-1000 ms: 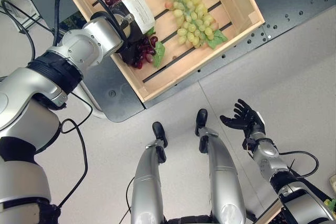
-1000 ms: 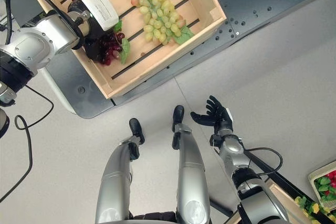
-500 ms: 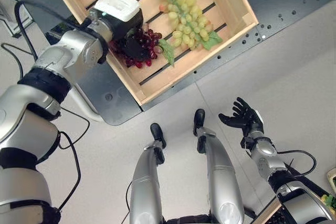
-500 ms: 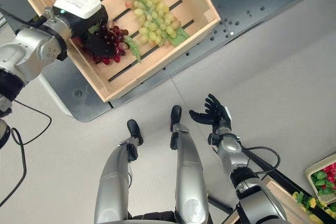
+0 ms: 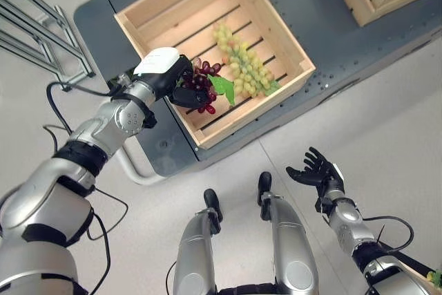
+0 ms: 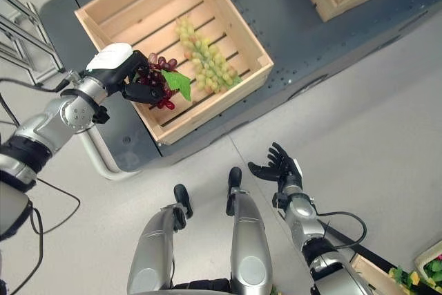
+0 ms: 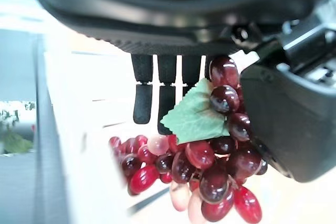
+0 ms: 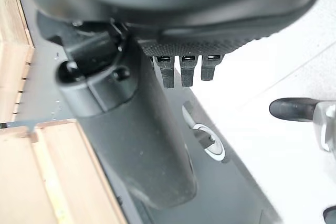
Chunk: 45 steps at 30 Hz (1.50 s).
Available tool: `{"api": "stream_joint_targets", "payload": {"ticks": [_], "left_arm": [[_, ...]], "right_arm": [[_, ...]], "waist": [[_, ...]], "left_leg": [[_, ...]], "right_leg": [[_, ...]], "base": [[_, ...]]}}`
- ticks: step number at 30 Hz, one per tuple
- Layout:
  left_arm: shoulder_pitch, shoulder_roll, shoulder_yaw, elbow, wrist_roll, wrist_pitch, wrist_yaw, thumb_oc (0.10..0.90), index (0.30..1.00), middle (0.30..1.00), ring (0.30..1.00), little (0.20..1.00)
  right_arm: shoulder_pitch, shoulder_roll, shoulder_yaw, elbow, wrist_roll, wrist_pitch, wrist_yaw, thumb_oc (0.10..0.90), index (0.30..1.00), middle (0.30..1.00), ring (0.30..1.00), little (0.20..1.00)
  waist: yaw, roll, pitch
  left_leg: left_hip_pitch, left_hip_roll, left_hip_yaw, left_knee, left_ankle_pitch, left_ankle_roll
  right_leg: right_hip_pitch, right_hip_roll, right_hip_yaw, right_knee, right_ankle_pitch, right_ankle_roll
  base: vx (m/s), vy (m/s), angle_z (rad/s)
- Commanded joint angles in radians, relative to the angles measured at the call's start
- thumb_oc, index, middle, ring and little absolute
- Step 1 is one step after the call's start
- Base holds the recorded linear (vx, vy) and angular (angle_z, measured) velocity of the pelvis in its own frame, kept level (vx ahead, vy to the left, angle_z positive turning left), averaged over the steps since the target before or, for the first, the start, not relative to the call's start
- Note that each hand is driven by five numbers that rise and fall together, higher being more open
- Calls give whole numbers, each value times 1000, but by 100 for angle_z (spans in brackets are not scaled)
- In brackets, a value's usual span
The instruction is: Pick up the fruits from the basket on one side to the basket on the other side
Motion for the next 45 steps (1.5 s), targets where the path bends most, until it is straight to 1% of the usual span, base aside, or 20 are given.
{"api": "stream_joint_targets", "payload": {"ticks": [1, 3, 5, 6, 7, 8, 11, 14, 17, 19, 22, 24, 28, 30, 32, 34, 38, 40, 43, 45], "left_arm": [[-30, -26, 210, -122, -187, -100, 144, 400, 300, 300, 300, 300], [-6, -48, 233, -135, -206, -103, 159, 400, 300, 300, 300, 300], [42, -91, 277, -157, -264, -108, 179, 400, 300, 300, 300, 300], [48, -95, 282, -159, -272, -111, 180, 400, 300, 300, 300, 300], [85, -120, 316, -179, -310, -112, 179, 400, 300, 300, 300, 300], [91, -125, 322, -182, -318, -113, 180, 400, 300, 300, 300, 300], [164, -185, 380, -209, -417, -129, 164, 400, 300, 300, 300, 300], [212, -221, 414, -236, -498, -127, 135, 400, 300, 300, 300, 300], [247, -267, 438, -253, -607, -98, 68, 400, 300, 300, 300, 300], [259, -291, 446, -263, -652, -78, 34, 400, 300, 300, 300, 300], [253, -308, 450, -279, -758, -38, -27, 400, 300, 300, 300, 300], [256, -318, 451, -291, -796, -25, -42, 400, 300, 300, 300, 300], [255, -330, 439, -319, -812, -3, -66, 400, 300, 300, 300, 300], [227, -332, 430, -320, -823, 20, -110, 400, 300, 300, 300, 300], [200, -331, 411, -310, -828, 28, -141, 400, 300, 300, 300, 300], [194, -322, 387, -324, -799, 35, -160, 400, 300, 300, 300, 300], [185, -319, 355, -329, -753, 53, -188, 400, 300, 300, 300, 300], [182, -319, 349, -326, -742, 53, -192, 400, 300, 300, 300, 300], [174, -314, 321, -327, -716, 71, -223, 400, 300, 300, 300, 300], [173, -312, 311, -333, -710, 76, -230, 400, 300, 300, 300, 300]], "right_arm": [[35, 11, -62, -153, -56, -91, -45, 800, 900, 900, 900, 900], [44, 15, -57, -176, -69, -87, -43, 800, 900, 900, 900, 900], [57, 24, -47, -209, -84, -89, -33, 800, 900, 900, 900, 900], [60, 25, -45, -213, -86, -88, -33, 800, 900, 900, 900, 900], [75, 31, -42, -238, -103, -90, -28, 800, 900, 900, 900, 900], [78, 33, -41, -243, -107, -88, -28, 800, 900, 900, 900, 900], [119, 52, -19, -303, -154, -90, -13, 800, 900, 900, 900, 900], [141, 63, -5, -349, -191, -88, 12, 800, 900, 900, 900, 900], [147, 71, 11, -389, -211, -74, 60, 800, 900, 900, 900, 900], [138, 70, 25, -408, -244, -80, 79, 800, 900, 900, 900, 900], [71, 40, 37, -454, -297, -81, 33, 800, 900, 900, 900, 900], [40, 33, 34, -482, -295, -71, 18, 800, 900, 900, 900, 900], [-12, 27, 36, -532, -293, -61, 1, 800, 900, 900, 900, 900], [-77, 20, 42, -561, -296, -52, -53, 800, 900, 900, 900, 900], [-132, 24, 49, -572, -279, -21, -77, 800, 900, 900, 900, 900], [-178, 29, 53, -594, -266, 24, -75, 800, 900, 900, 900, 900], [-250, 38, 69, -593, -233, 88, -84, 800, 900, 900, 900, 900], [-260, 40, 72, -591, -229, 98, -85, 800, 900, 900, 900, 900], [-290, 44, 97, -589, -193, 155, -97, 800, 900, 900, 900, 900], [-296, 49, 103, -585, -185, 167, -100, 800, 900, 900, 900, 900]], "waist": [[16, -5, -59], [14, -3, -78], [10, 4, -117], [10, 5, -122], [10, 9, -151], [9, 10, -156], [8, 18, -224], [11, 23, -276], [16, 28, -321], [20, 30, -346], [31, 35, -375], [36, 38, -389], [47, 45, -404], [58, 50, -414], [64, 50, -419], [72, 49, -423], [91, 45, -435], [94, 44, -437], [109, 37, -450], [113, 35, -453]], "left_leg": [[98, -22, 42, -40, -43, -5], [124, -23, 41, -59, -40, -7], [182, -28, 37, -99, -36, -12], [189, -29, 36, -104, -35, -12], [229, -35, 34, -140, -29, -15], [238, -36, 33, -147, -28, -15], [325, -48, 28, -228, -15, -21], [367, -54, 29, -285, 10, -19], [409, -56, 22, -331, 23, -25], [434, -55, 15, -360, 30, -28], [469, -55, 2, -408, 46, -35], [477, -53, -4, -431, 56, -37], [493, -52, -22, -484, 82, -45], [488, -52, -35, -504, 90, -50], [484, -52, -40, -504, 90, -49], [492, -51, -39, -504, 89, -46], [503, -52, -47, -504, 79, -42], [505, -52, -49, -504, 77, -41], [509, -53, -56, -504, 70, -38], [509, -54, -59, -504, 68, -38]], "right_leg": [[137, -23, 18, -57, -68, 61], [164, -23, 18, -75, -68, 60], [224, -24, 19, -110, -71, 57], [231, -25, 19, -115, -71, 57], [273, -25, 18, -145, -71, 58], [282, -24, 18, -152, -70, 58], [378, -15, 14, -224, -68, 60], [428, -7, 9, -281, -48, 55], [478, -1, 5, -330, -36, 56], [507, 2, 3, -363, -27, 58], [550, 10, -7, -416, -9, 59], [561, 13, -9, -438, 1, 60], [583, 23, -18, -484, 17, 63], [577, 25, -26, -484, 13, 65], [576, 25, -34, -484, 13, 64], [585, 22, -43, -484, 11, 62], [601, 22, -54, -484, 1, 61], [603, 22, -56, -484, -1, 62], [610, 21, -63, -484, -5, 64], [611, 22, -65, -484, -6, 65]], "base": [[49, 0, -5], [49, 2, -7], [78, 6, -7], [102, 2, -1], [84, -1, 2], [146, -10, 1], [144, -15, -1], [98, -40, 6], [89, -42, 2], [84, -71, 6], [47, -68, 8], [15, -36, 9], [-20, -29, 7], [-83, -33, 2], [-50, -22, 6], [-12, -3, 8], [7, -12, 7], [9, -15, 6], [8, -14, 4], [2, -11, 13]]}}
